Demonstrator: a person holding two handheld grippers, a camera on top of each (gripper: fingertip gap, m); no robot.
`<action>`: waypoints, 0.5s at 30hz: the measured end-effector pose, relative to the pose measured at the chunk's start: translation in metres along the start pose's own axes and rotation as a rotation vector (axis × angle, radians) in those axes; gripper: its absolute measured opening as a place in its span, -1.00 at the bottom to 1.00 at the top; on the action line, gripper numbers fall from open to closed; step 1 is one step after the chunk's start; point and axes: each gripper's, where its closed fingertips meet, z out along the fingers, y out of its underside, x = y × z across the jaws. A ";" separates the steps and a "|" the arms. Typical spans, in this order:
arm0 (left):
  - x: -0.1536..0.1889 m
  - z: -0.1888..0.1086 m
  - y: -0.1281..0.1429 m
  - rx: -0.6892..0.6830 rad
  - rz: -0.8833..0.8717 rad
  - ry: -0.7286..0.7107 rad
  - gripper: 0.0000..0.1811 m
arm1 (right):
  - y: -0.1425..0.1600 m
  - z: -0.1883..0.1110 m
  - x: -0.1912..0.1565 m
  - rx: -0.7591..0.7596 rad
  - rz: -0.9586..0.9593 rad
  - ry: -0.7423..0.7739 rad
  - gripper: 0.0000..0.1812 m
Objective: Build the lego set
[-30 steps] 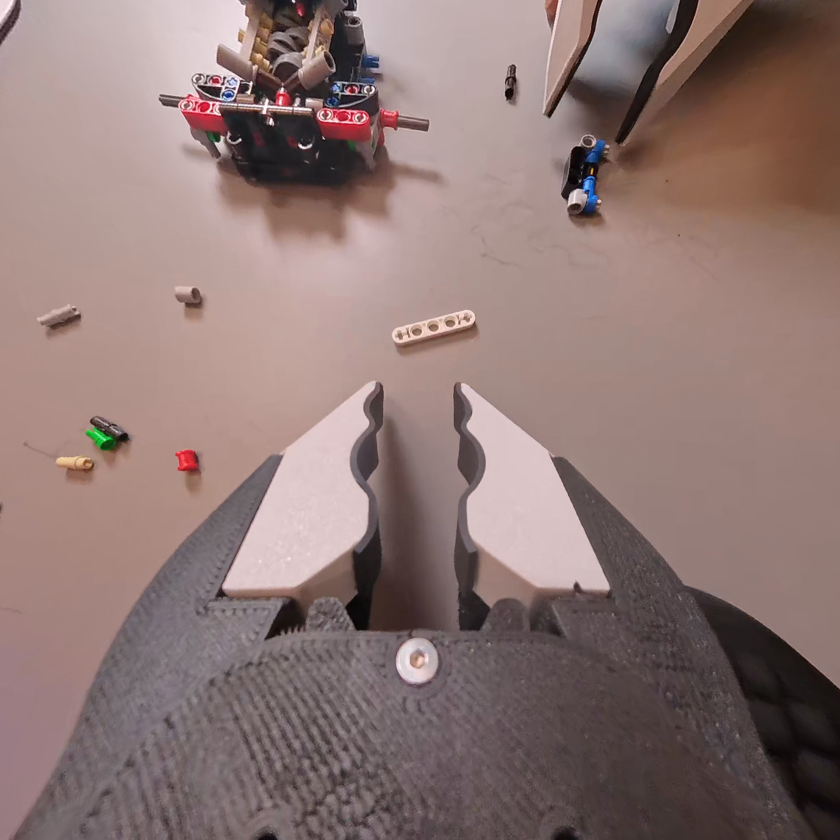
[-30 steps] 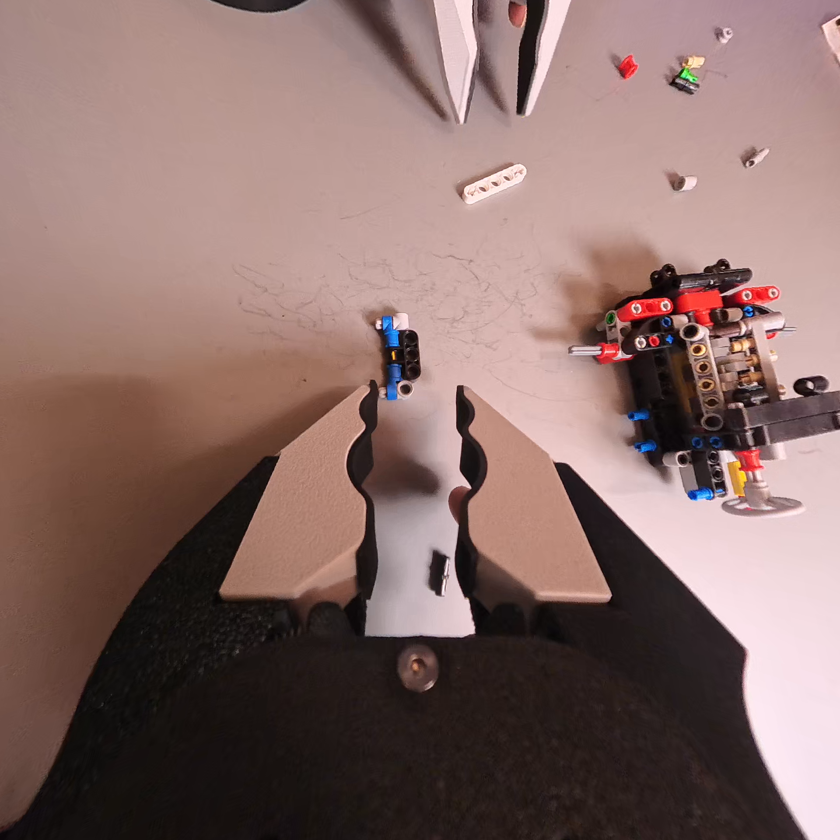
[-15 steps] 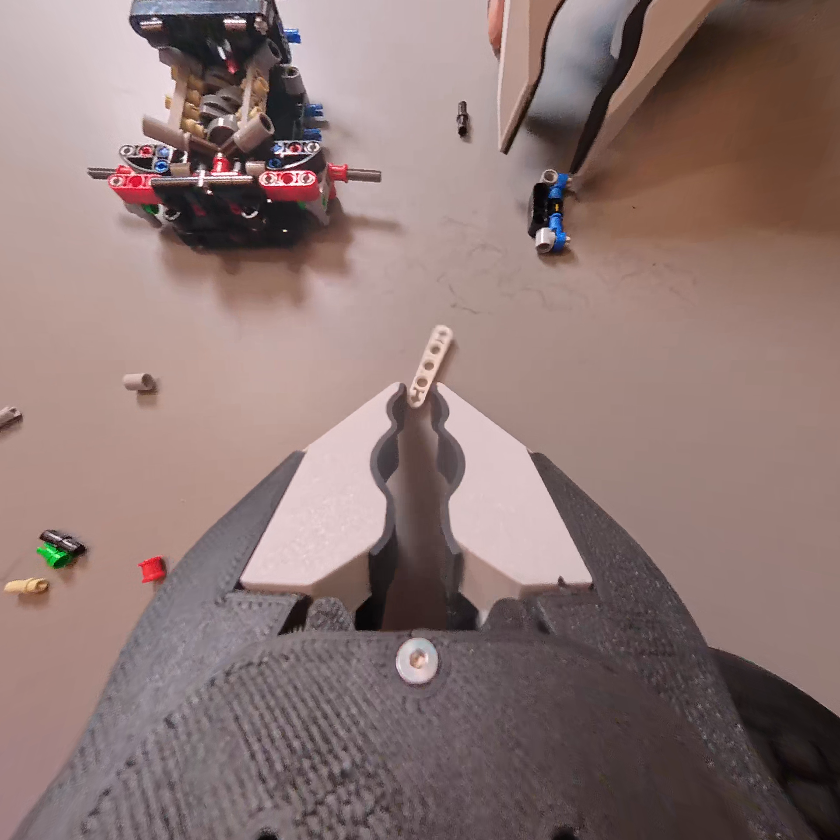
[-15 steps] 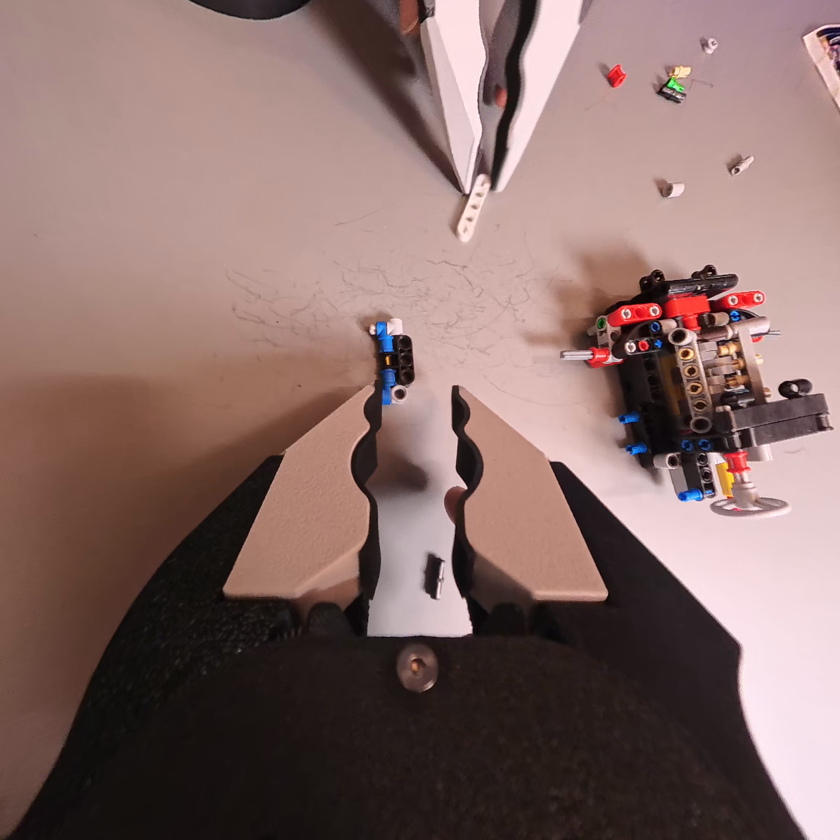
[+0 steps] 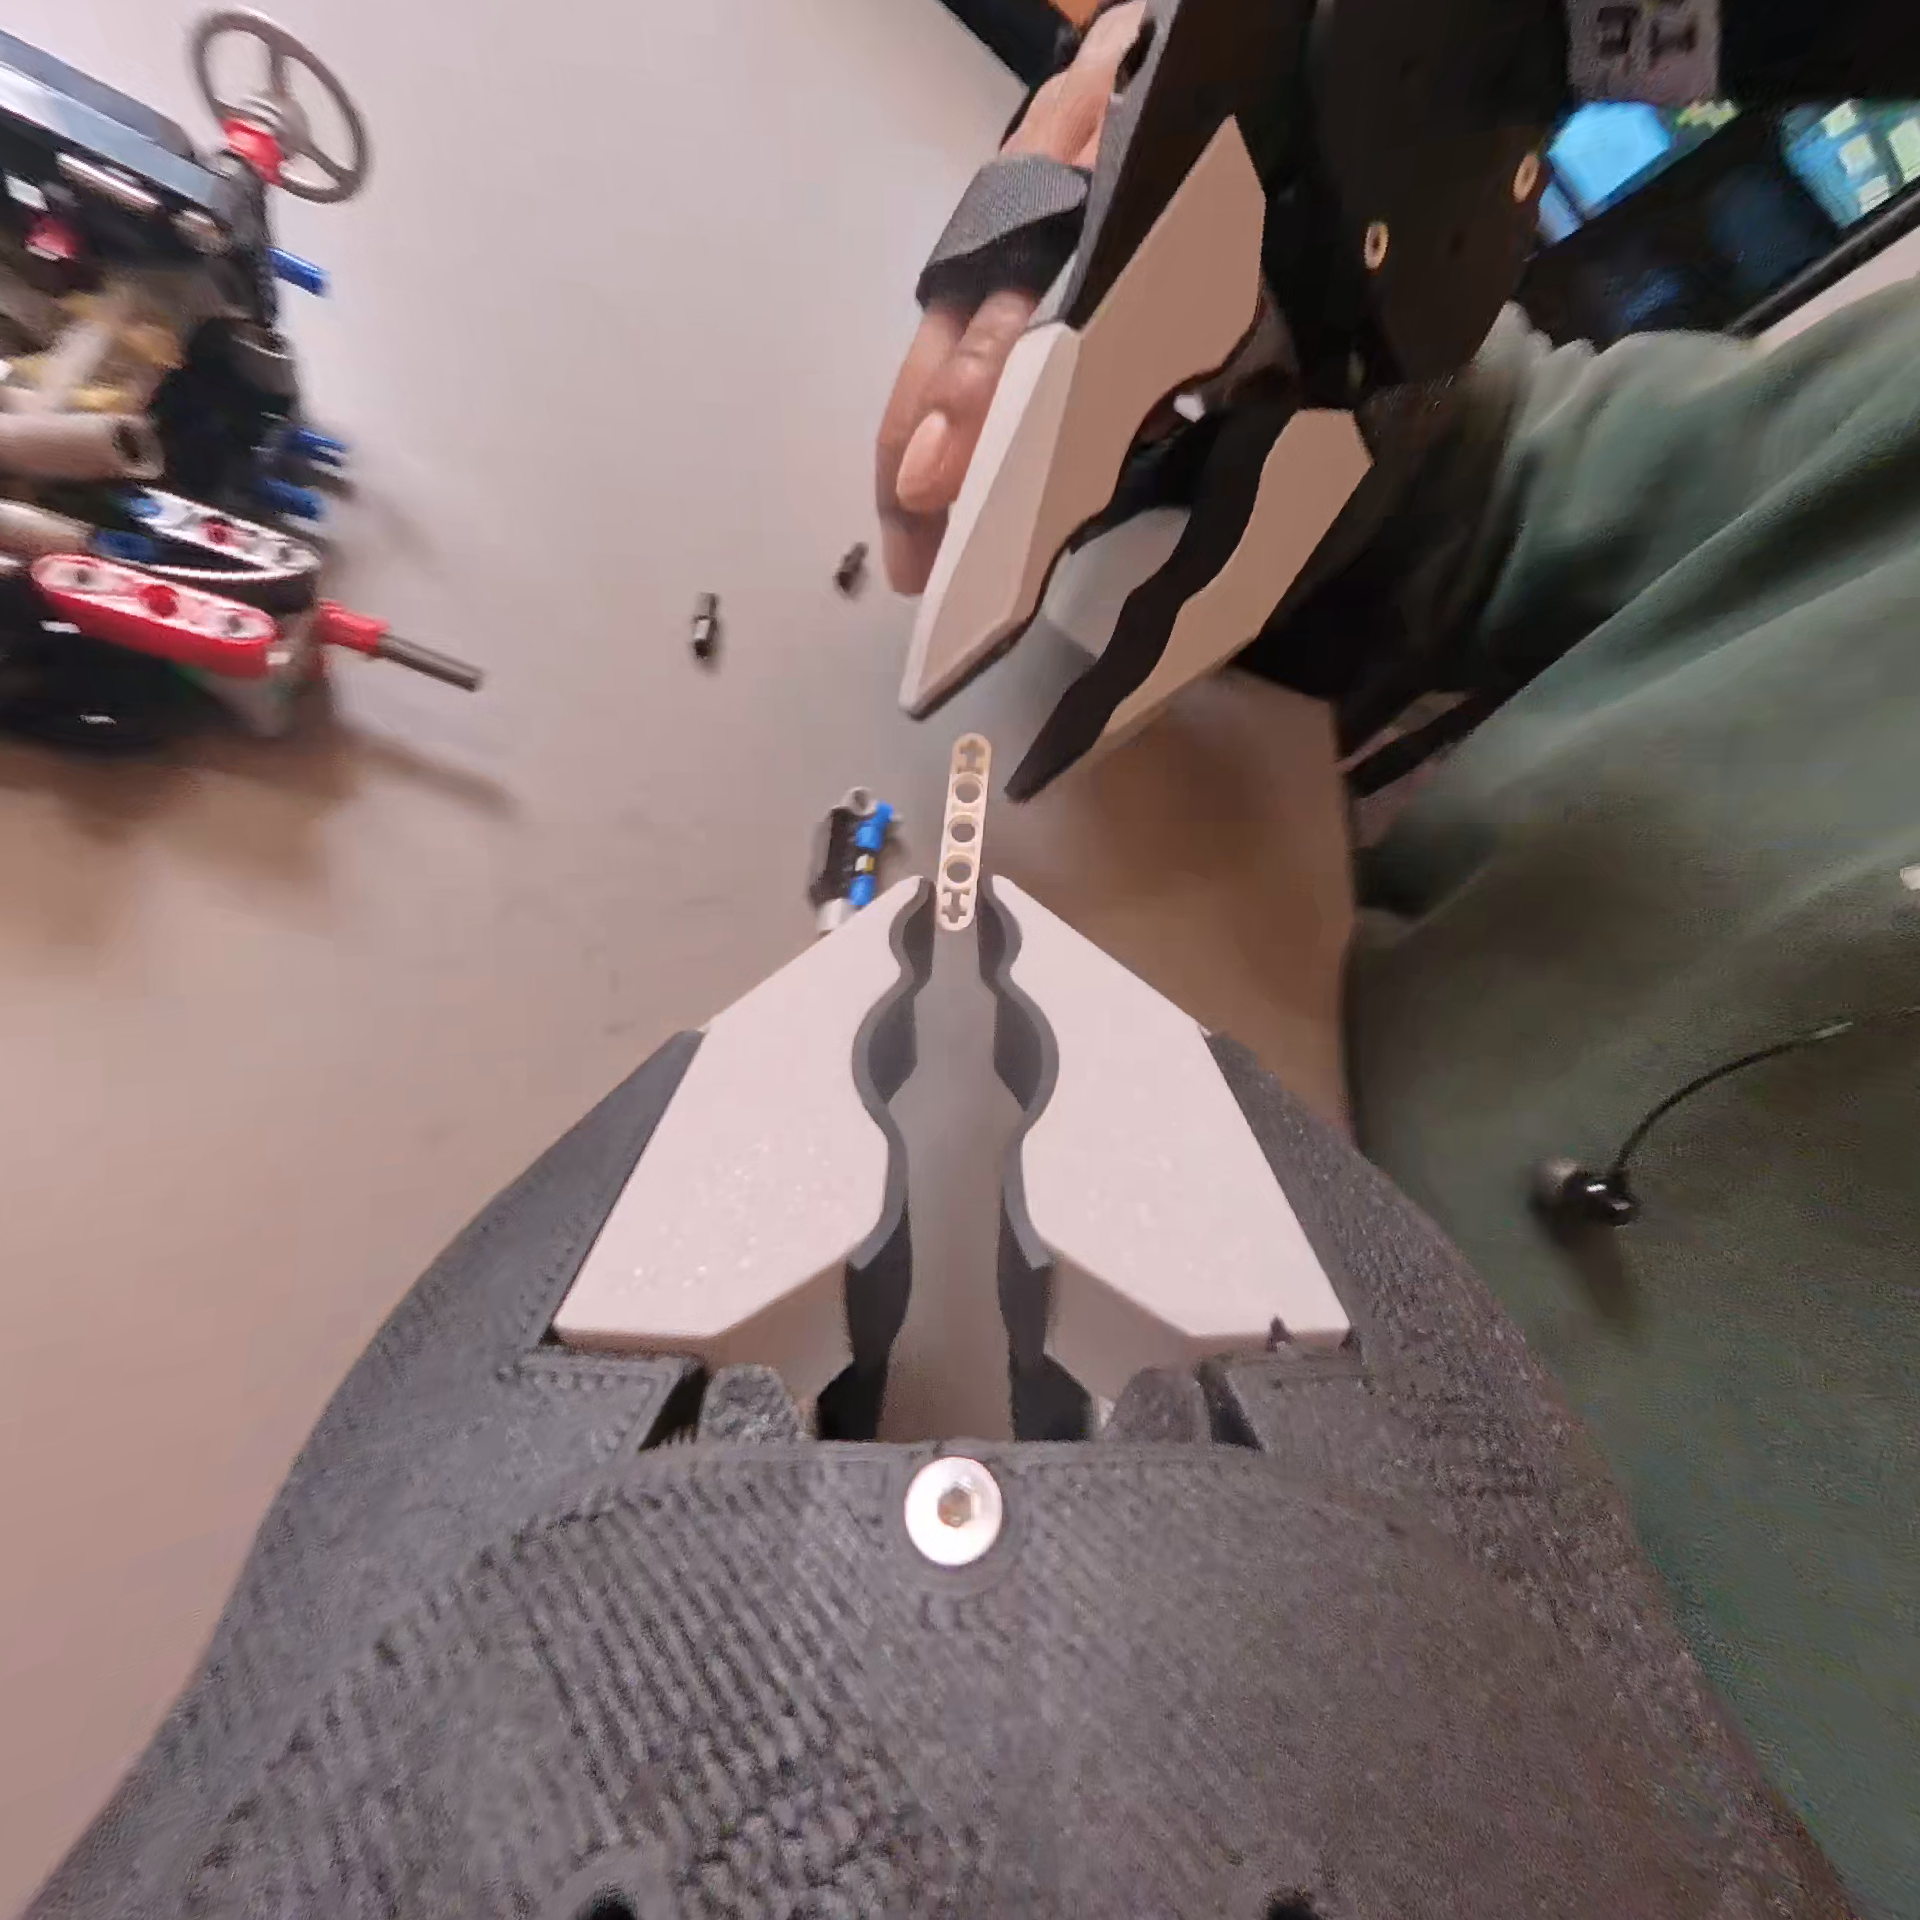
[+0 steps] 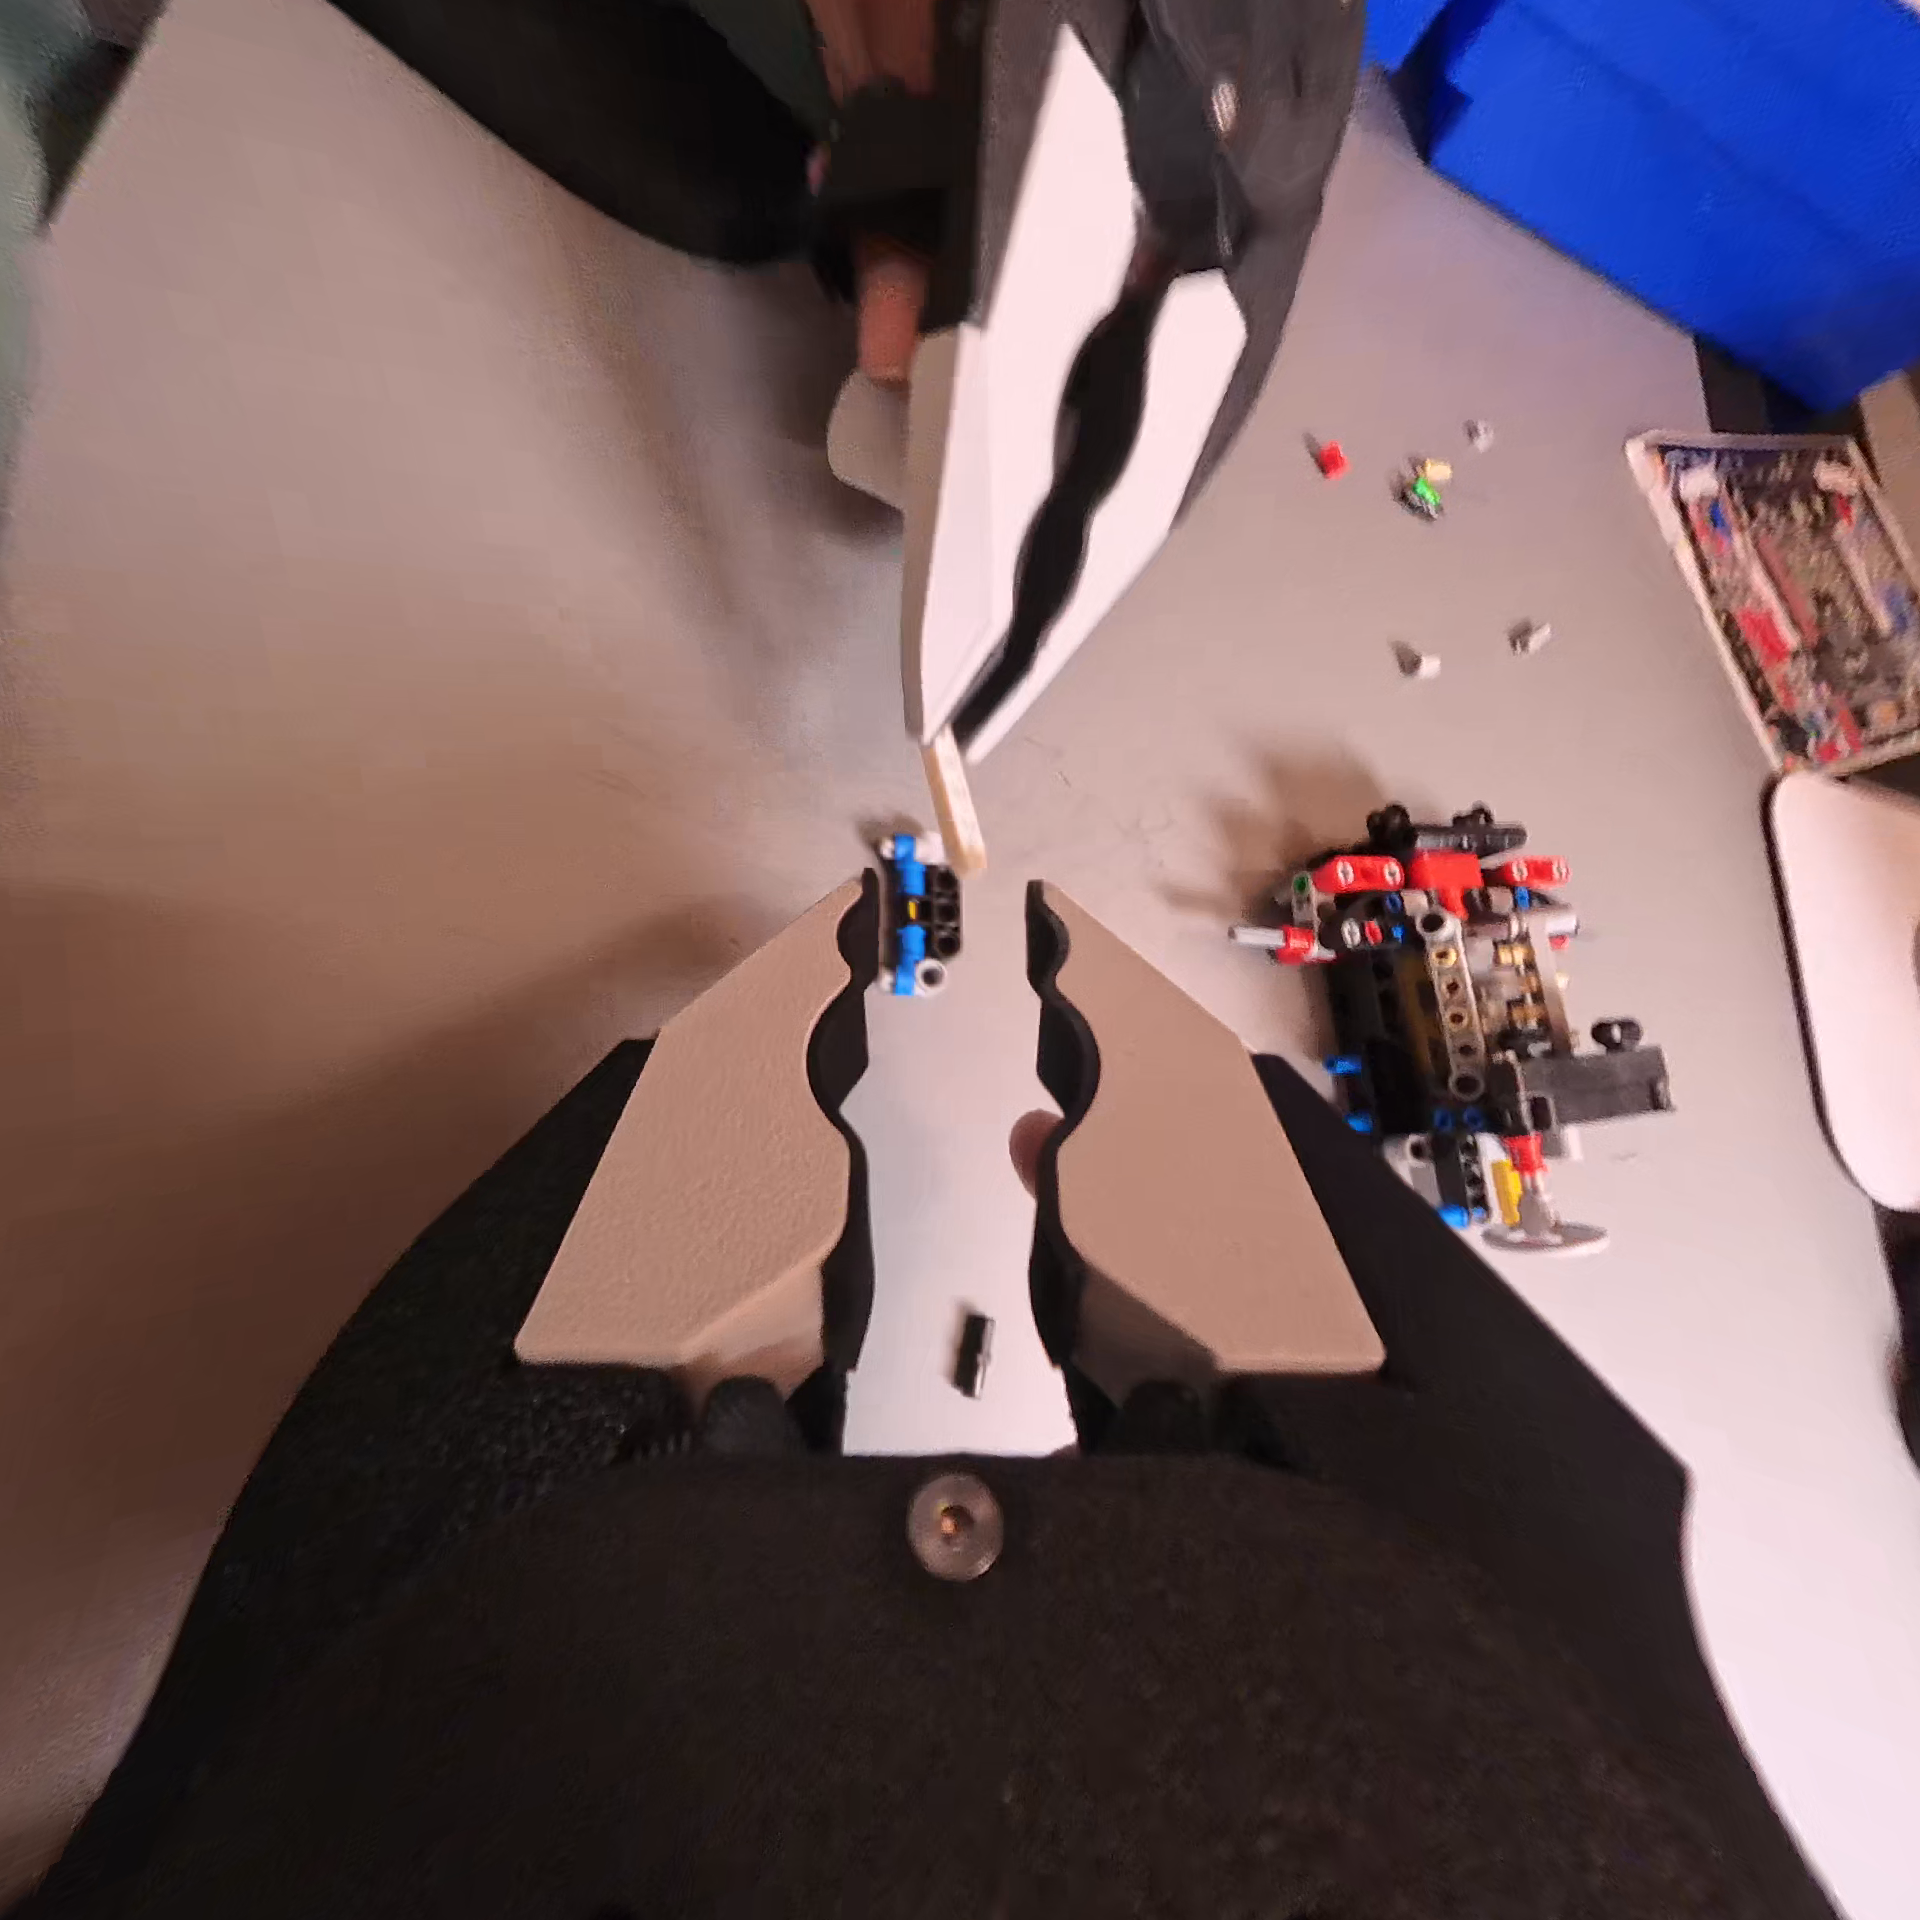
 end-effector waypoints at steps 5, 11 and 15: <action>0.013 0.012 -0.002 0.017 -0.120 0.122 -0.94 | -0.003 -0.002 -0.007 0.018 -0.050 0.005 -0.90; 0.003 0.008 -0.005 0.025 -0.007 0.020 -0.81 | 0.010 -0.003 -0.022 -0.028 0.041 -0.122 -0.98; -0.019 0.006 0.004 -0.051 0.153 -0.160 -0.75 | 0.026 0.005 -0.028 -0.116 0.131 -0.173 -0.98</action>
